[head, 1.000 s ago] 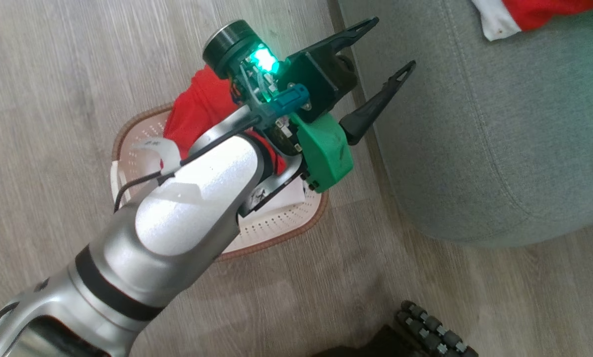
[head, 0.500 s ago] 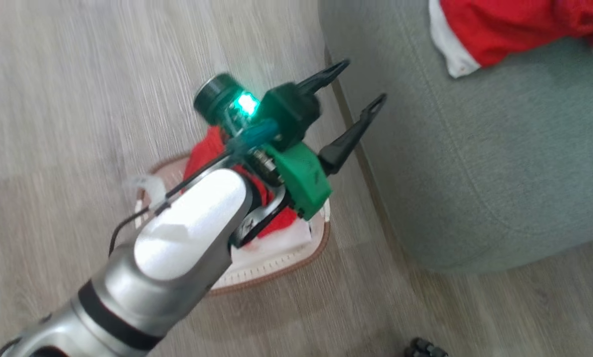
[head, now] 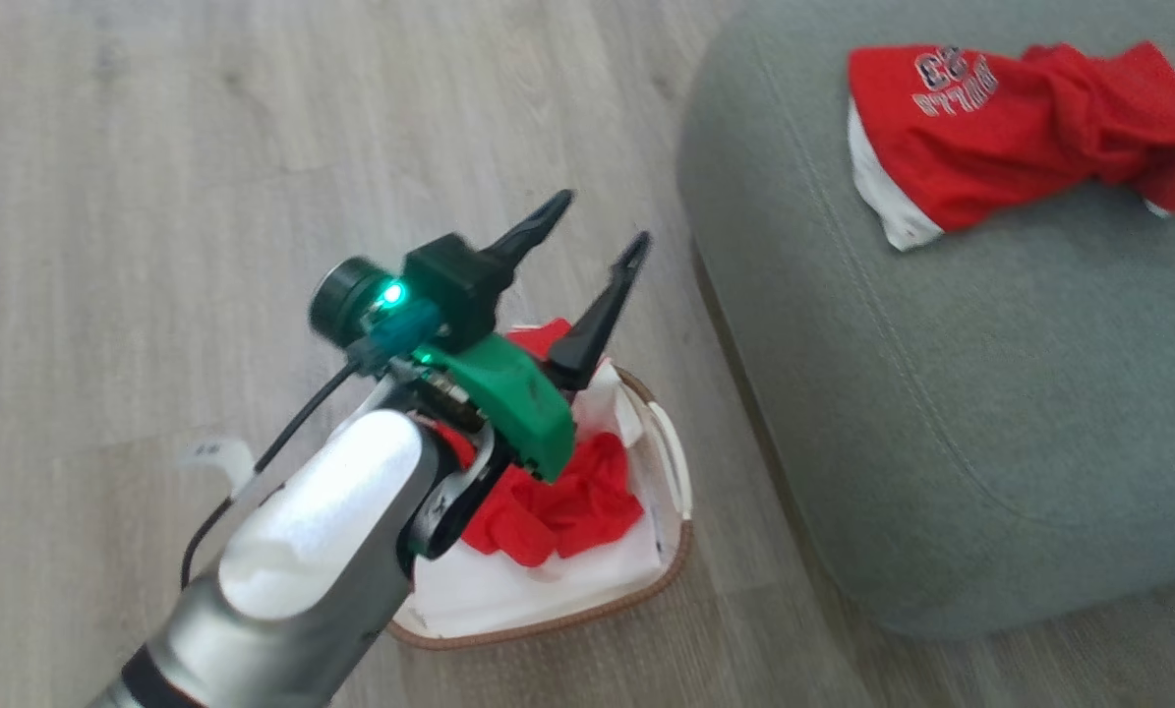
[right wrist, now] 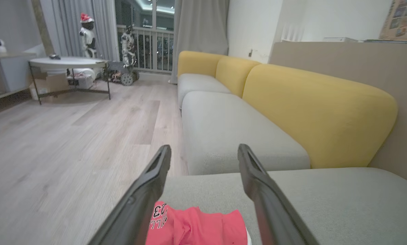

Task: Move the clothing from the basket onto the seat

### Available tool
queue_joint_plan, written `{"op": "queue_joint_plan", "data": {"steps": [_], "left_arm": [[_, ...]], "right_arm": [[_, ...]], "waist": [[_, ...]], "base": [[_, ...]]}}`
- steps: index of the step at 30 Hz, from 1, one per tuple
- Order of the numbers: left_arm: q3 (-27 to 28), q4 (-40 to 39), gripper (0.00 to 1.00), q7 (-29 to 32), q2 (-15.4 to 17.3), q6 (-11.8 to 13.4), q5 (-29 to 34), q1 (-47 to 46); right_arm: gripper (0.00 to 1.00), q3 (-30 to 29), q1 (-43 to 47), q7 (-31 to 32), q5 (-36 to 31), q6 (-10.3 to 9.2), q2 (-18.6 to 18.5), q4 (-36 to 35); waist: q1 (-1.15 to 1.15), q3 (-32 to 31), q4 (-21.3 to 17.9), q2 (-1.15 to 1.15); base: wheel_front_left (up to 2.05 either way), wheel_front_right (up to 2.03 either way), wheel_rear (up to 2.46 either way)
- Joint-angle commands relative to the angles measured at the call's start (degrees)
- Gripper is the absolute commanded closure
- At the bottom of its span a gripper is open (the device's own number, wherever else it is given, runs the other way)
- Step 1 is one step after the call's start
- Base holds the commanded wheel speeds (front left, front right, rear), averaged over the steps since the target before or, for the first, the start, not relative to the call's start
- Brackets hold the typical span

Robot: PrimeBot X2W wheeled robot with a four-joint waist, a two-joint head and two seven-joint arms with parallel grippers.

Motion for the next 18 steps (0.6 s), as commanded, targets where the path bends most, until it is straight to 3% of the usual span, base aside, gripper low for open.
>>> {"op": "queue_joint_plan", "data": {"steps": [1,9,18], "left_arm": [[2.81,-2.17,0.00,-0.72,1.53,0.62,-0.19,-1.05],[5.11,-3.23,0.00,-2.67,3.50,3.26,-1.61,3.28],[7.16,-4.07,0.00,-4.65,5.06,5.91,-2.70,7.28]], "right_arm": [[0.00,-1.53,1.47,-1.11,-0.33,-0.02,-1.89,-0.94],[0.00,-16.14,12.39,-2.91,-6.50,-0.02,1.27,-6.99],[0.00,-32.60,31.34,-2.80,-16.58,-0.02,9.62,-21.53]], "waist": [[0.01,-1.49,1.66,0.00],[0.01,-4.25,5.44,0.00],[0.01,-6.31,9.00,0.00]], "base": [[0.00,0.00,0.00],[0.00,0.00,0.00],[0.00,0.00,0.00]]}}
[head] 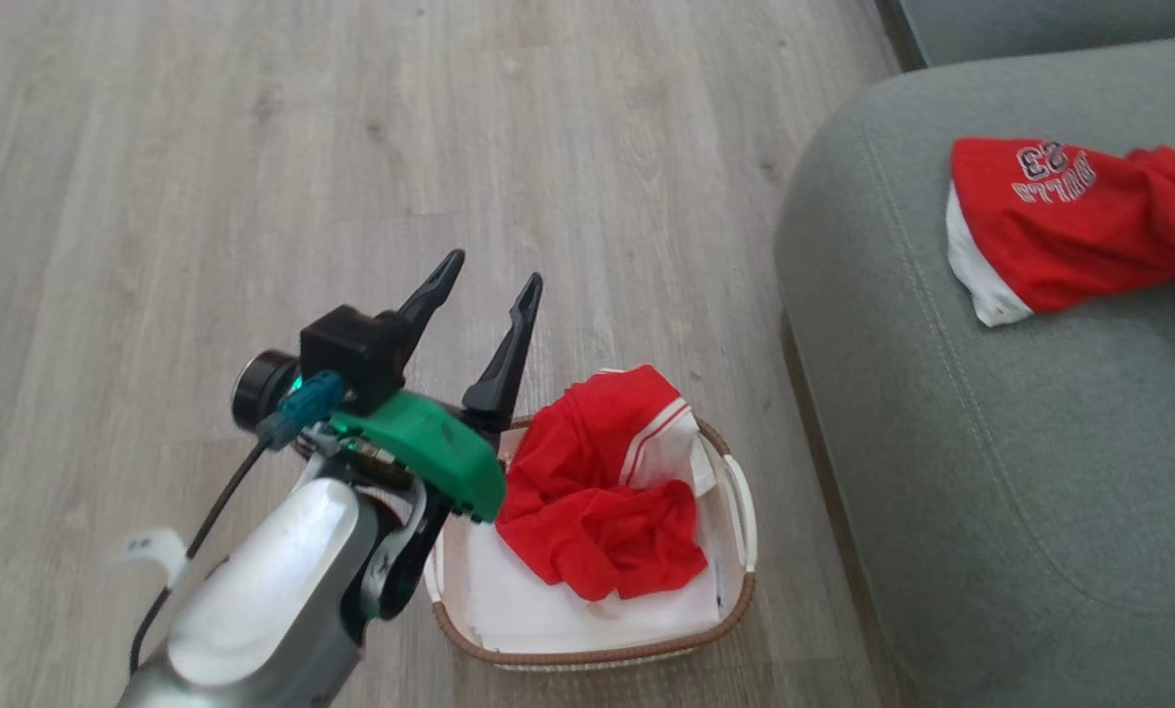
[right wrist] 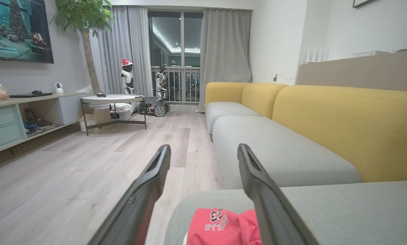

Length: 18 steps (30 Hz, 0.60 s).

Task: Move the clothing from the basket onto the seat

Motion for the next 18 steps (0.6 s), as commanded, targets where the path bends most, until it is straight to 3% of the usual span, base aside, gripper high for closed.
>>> {"op": "queue_joint_plan", "data": {"steps": [1,9,18], "left_arm": [[2.91,-2.35,0.00,-0.65,1.79,0.49,-0.24,-1.50],[5.35,-3.15,0.00,-2.71,3.89,3.19,-1.09,2.51],[7.68,-3.92,0.00,-5.34,5.68,6.09,-1.85,7.73]], "right_arm": [[0.00,-1.10,1.32,-0.03,-1.10,-0.02,-0.54,-3.35],[0.00,-7.90,13.55,5.09,-6.41,-0.02,11.58,-16.38],[0.00,-7.99,19.19,6.08,-8.02,-0.02,17.78,-19.32]], "waist": [[0.00,-0.49,0.77,0.00],[0.00,-1.06,2.83,0.00],[0.00,-1.49,3.35,0.00]], "base": [[0.00,0.00,0.00],[0.00,0.00,0.00],[0.00,0.00,0.00]]}}
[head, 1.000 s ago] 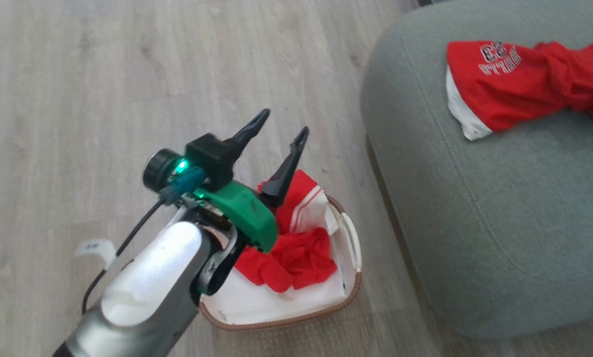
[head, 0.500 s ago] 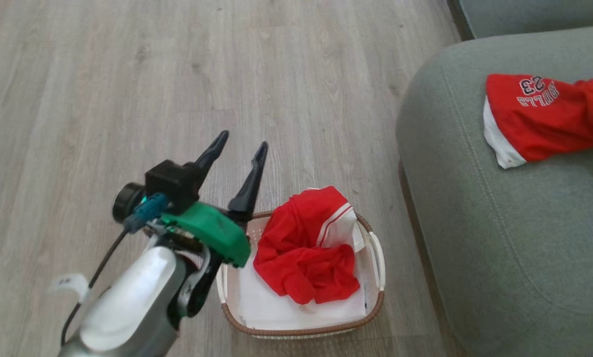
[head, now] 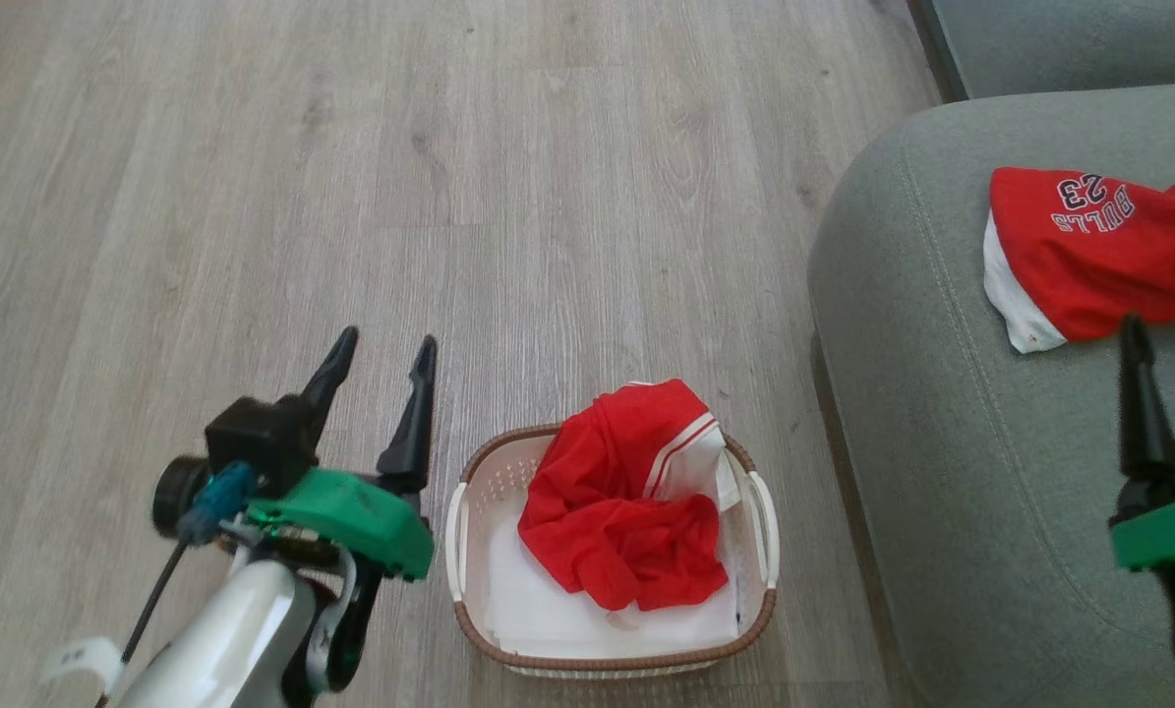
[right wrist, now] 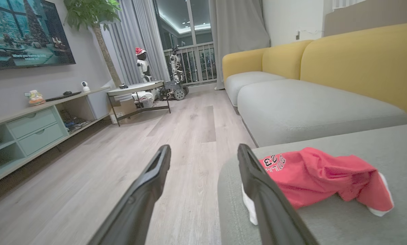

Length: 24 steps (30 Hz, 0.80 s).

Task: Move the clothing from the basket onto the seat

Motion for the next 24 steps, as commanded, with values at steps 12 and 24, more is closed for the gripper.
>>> {"op": "queue_joint_plan", "data": {"steps": [12,24], "left_arm": [[5.85,-2.99,0.00,-4.62,1.93,2.93,0.29,4.34],[7.50,-1.91,0.00,-5.24,1.10,1.49,2.07,5.98]], "right_arm": [[0.00,5.04,2.25,-5.09,0.73,-0.01,2.83,1.08],[0.00,6.46,1.87,-6.04,-0.97,-0.01,4.12,1.44]], "waist": [[0.00,-0.01,-0.54,0.00],[0.00,0.98,-0.63,0.00]], "base": [[0.00,0.00,0.00],[0.00,0.00,0.00]]}}
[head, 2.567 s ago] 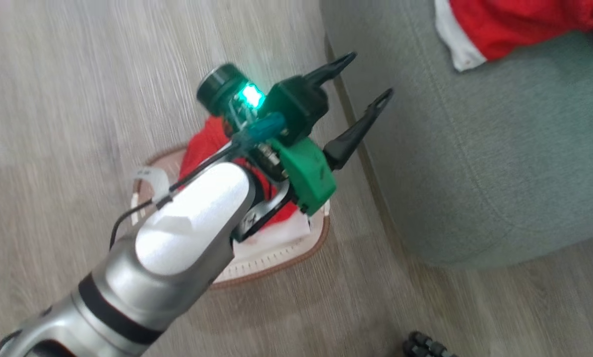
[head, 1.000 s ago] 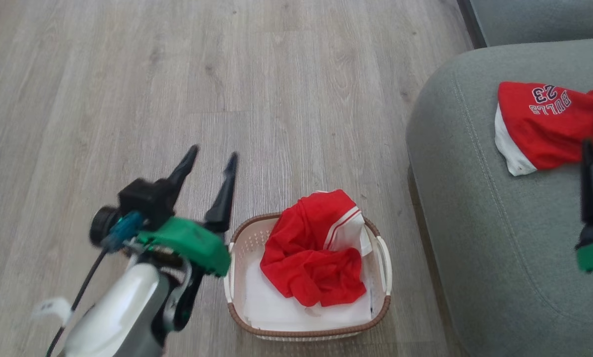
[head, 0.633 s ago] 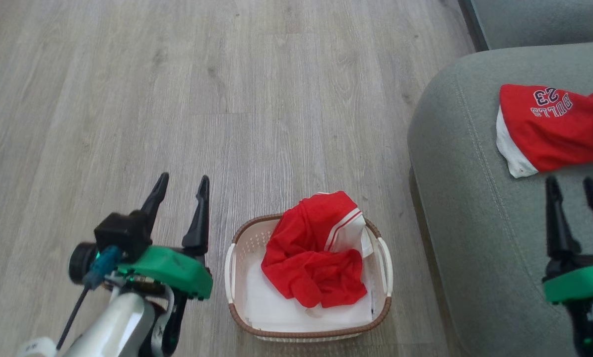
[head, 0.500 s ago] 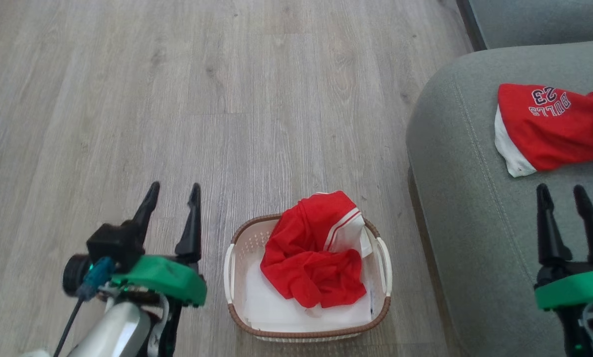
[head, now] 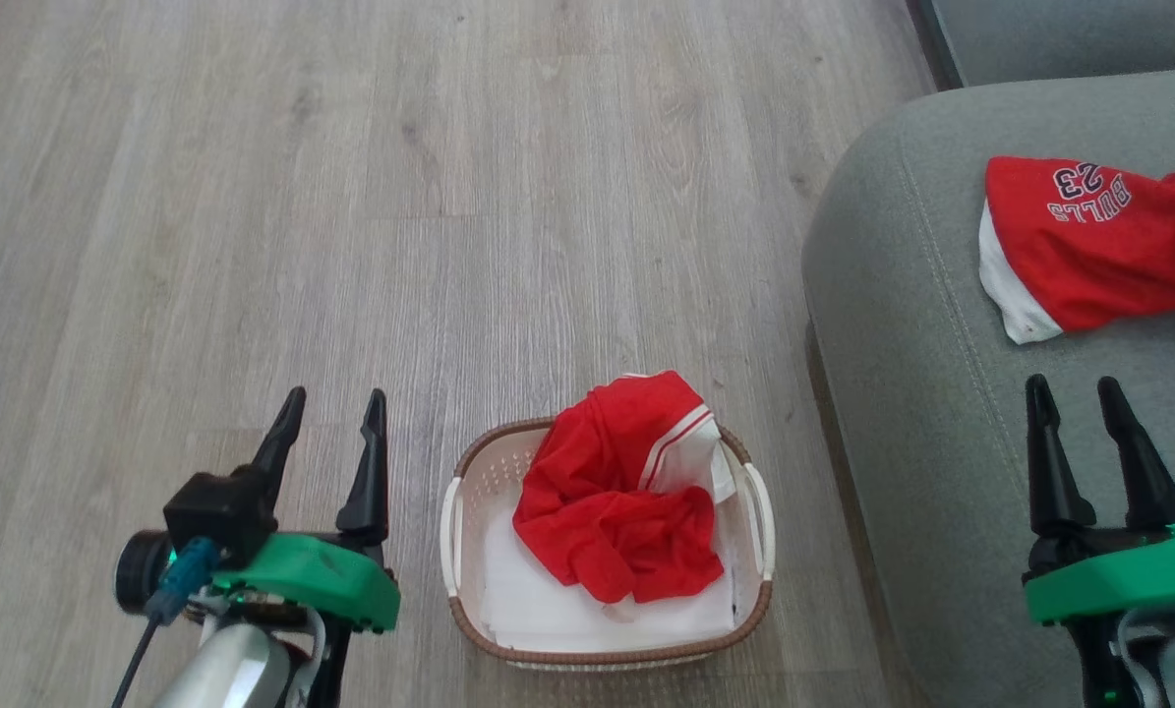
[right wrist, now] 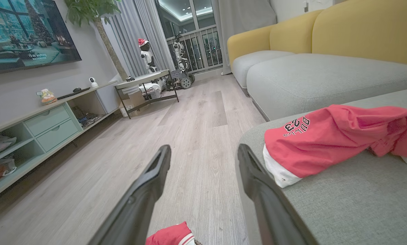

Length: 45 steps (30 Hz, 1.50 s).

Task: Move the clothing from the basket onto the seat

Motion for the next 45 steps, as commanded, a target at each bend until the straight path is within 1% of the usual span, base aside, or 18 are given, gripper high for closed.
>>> {"op": "queue_joint_plan", "data": {"steps": [1,15,21,28,38,45], "left_arm": [[3.06,-1.31,0.00,-0.74,0.79,-0.13,0.66,-2.33],[4.04,-0.84,0.00,-0.78,-0.21,-0.66,2.06,-2.47],[3.81,-0.59,0.00,-0.78,-0.37,-0.94,2.42,-3.46],[3.22,0.07,0.00,-0.46,-0.50,-1.54,2.92,-6.28],[2.03,0.98,0.00,1.10,-0.47,-2.38,4.22,-11.69],[0.38,2.77,0.00,2.87,-0.85,-3.83,5.14,-16.22]], "right_arm": [[0.00,1.17,-1.35,-0.63,-0.63,-0.01,-1.26,-1.89],[0.00,2.06,-2.19,-0.64,-0.45,-0.01,-1.54,-1.93],[0.00,2.56,-3.48,-0.66,-0.26,-0.01,-1.60,-2.37],[0.00,3.00,-5.74,-0.81,0.06,-0.01,-1.51,-2.76],[0.00,4.09,-10.10,-1.16,0.74,-0.01,-1.54,-2.84],[0.00,3.72,-14.34,-1.26,1.12,-0.01,-1.34,-3.86]], "waist": [[0.00,0.24,-0.02,0.00],[0.00,1.15,-0.93,0.00],[0.00,3.17,-2.26,0.00],[0.00,7.18,-4.23,0.00],[0.00,14.68,-6.81,0.00],[0.00,20.91,-8.44,0.00]], "base": [[0.00,0.00,0.00],[0.00,0.00,0.00],[0.00,0.00,0.00],[0.00,0.00,0.00],[0.00,0.00,0.00],[0.00,0.00,0.00]]}}
